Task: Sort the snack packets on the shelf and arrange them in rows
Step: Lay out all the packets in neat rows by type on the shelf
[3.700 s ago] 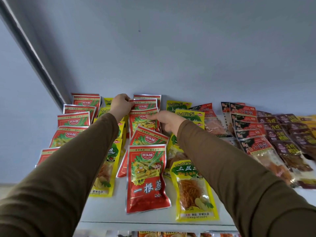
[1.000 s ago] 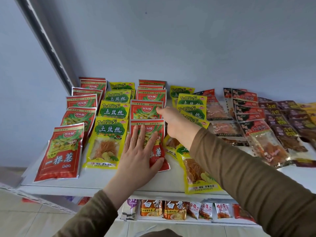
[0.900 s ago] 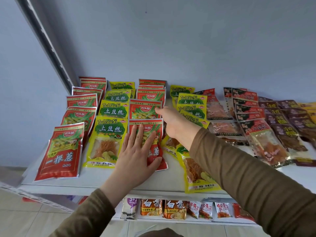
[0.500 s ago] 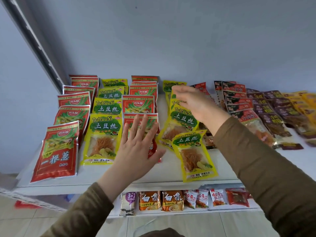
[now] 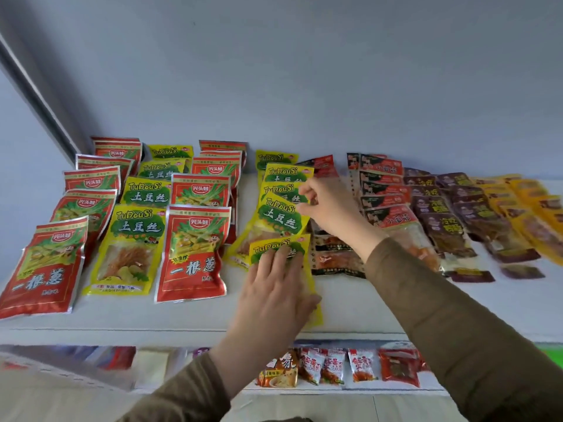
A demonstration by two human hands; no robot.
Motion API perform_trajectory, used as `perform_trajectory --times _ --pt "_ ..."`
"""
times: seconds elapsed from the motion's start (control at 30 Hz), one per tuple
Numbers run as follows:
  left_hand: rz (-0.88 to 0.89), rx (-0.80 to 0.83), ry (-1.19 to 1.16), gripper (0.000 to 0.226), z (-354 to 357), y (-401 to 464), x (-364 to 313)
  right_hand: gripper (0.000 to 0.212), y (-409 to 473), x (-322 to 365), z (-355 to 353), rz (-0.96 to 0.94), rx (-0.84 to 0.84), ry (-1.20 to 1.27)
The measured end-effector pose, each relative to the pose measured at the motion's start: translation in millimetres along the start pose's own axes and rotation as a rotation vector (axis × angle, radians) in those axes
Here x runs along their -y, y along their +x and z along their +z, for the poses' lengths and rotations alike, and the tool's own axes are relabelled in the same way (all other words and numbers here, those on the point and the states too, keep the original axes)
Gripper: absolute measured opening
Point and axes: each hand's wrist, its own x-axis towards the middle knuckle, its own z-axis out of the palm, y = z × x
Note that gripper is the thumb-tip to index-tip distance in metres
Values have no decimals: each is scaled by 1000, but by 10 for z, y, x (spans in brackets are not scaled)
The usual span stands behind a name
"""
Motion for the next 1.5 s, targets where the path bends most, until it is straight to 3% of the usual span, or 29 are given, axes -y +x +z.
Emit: perform_trajectory --times 0.17,0.37,0.47,0.83,0.97,1.13,1.37,1.5 --pt "-80 46 33 57 177 69 -21 34 78 -145 88 -176 17 -218" --pt "-55 41 -70 70 171 85 60 30 168 -186 204 -280 107 -110" --pt "-14 25 -86 75 123 75 82 28 270 -208 127 -279 168 -32" --pt "-46 33 -46 74 145 202 145 28 405 -188 30 -267 398 -107" --pt "-49 81 -15 78 169 268 152 42 464 -218 -13 -172 388 -18" --pt "-55 102 -110 78 260 278 184 60 680 -286 -158 17 96 95" --pt "-13 122 -127 81 277 304 260 66 694 -48 110 381 199 721" --pt "-27 146 -106 82 222 326 388 62 690 135 285 440 191 860"
